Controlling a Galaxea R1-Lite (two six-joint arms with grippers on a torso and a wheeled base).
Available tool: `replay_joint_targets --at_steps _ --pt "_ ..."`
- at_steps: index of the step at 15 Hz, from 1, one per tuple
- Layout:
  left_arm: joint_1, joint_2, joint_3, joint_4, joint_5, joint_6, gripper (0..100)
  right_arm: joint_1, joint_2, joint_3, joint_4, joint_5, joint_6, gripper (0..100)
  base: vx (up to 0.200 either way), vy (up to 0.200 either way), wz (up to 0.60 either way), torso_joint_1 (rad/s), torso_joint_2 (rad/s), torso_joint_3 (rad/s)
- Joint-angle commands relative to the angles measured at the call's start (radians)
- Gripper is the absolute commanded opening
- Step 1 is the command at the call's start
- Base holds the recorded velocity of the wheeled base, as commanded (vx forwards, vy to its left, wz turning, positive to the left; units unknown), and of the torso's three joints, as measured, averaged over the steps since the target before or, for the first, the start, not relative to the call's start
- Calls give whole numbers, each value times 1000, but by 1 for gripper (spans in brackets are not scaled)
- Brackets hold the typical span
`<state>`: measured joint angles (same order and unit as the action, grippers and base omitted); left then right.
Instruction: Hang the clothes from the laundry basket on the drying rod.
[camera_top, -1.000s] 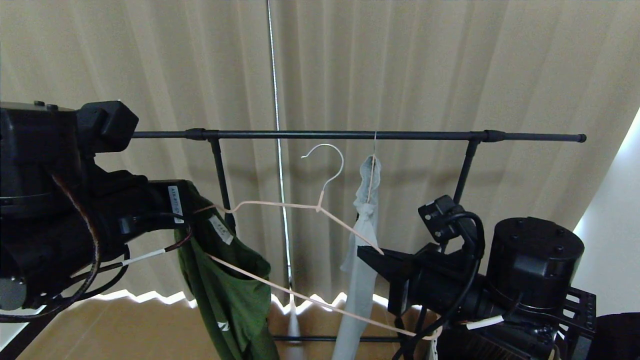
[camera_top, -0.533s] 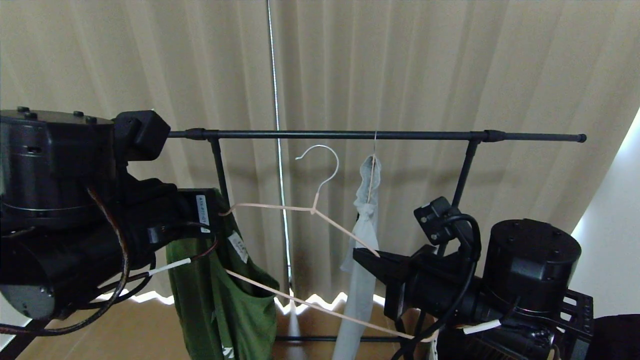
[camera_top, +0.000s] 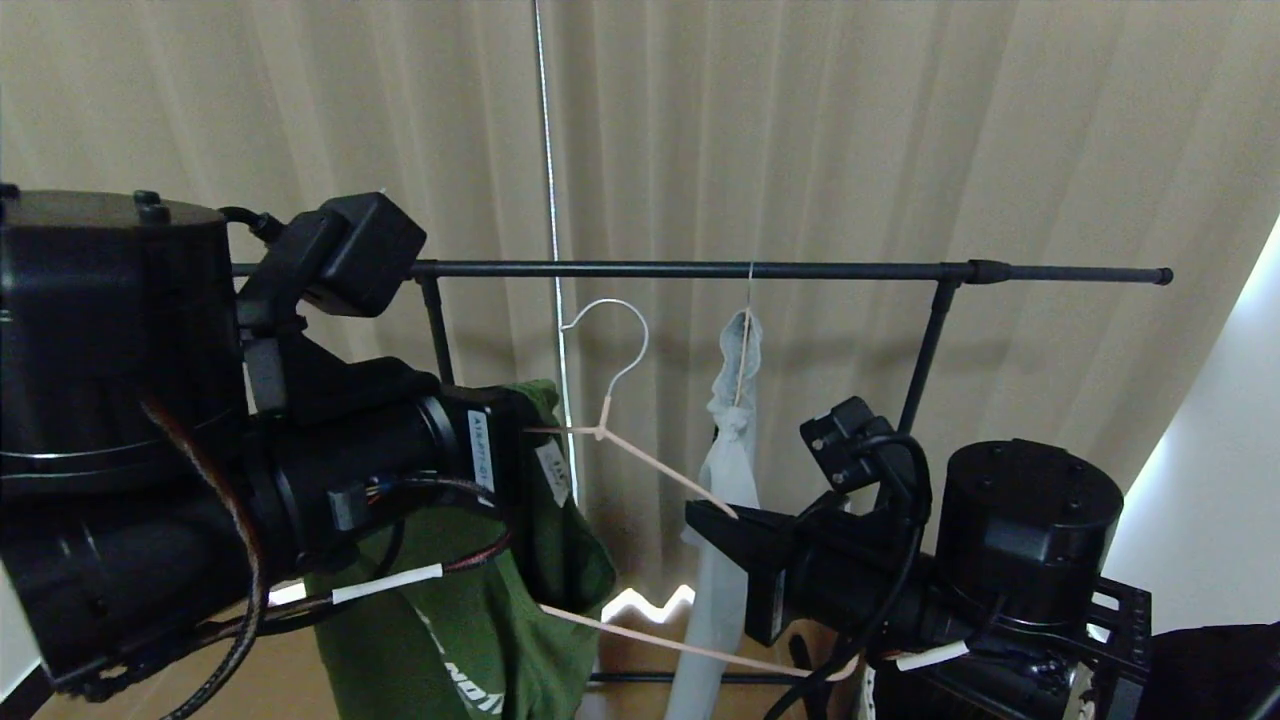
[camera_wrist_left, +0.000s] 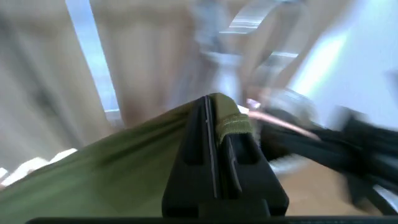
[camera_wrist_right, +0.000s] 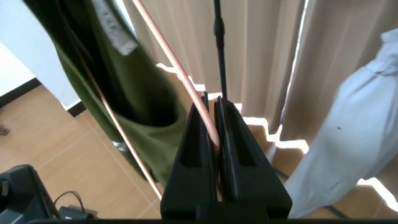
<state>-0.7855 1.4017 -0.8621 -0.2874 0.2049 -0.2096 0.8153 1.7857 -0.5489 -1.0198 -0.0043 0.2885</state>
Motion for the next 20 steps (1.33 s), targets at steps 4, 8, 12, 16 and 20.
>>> replay_joint_targets --at_steps 4,8,12,16,20 --pt "-1 -27 14 -1 -61 2 0 4 -2 1 -2 0 0 0 0 0 0 0 0 0" --pt "187 -89 15 4 -58 72 0 -36 -43 23 4 -25 -17 0 0 0 0 0 0 0" --pt "281 -128 37 31 -55 101 0 -123 -49 26 0 -97 -158 0 0 0 0 0 0 0" --pt "252 -148 58 91 -56 99 0 -143 -42 -11 1 -112 -180 0 0 0 0 0 0 0" --pt "243 -175 46 165 -44 102 0 -203 -23 -49 1 -129 -239 0 0 0 0 0 0 0"
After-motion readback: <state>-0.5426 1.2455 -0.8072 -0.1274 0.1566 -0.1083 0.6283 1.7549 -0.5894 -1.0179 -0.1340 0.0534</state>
